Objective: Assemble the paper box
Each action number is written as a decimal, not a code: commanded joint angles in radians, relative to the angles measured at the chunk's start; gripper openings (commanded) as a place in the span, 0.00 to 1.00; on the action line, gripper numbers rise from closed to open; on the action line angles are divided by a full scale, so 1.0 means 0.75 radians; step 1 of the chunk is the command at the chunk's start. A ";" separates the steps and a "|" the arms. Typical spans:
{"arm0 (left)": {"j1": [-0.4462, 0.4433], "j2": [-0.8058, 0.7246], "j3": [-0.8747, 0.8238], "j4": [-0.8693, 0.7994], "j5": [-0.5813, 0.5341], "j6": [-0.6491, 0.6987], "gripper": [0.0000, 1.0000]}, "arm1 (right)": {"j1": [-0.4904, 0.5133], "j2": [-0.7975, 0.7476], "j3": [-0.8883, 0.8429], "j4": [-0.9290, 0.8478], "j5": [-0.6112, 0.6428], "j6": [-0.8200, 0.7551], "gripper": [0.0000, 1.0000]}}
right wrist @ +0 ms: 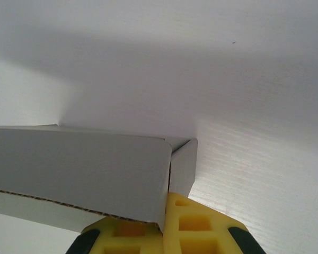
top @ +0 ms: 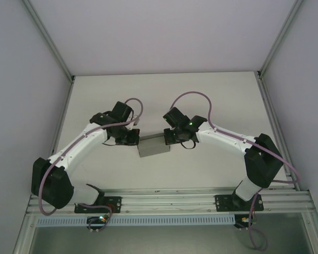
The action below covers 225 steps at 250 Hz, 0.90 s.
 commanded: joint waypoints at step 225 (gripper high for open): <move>-0.192 -0.049 -0.246 0.116 -0.324 -0.220 0.00 | 0.005 -0.165 -0.019 0.072 -0.089 -0.170 0.56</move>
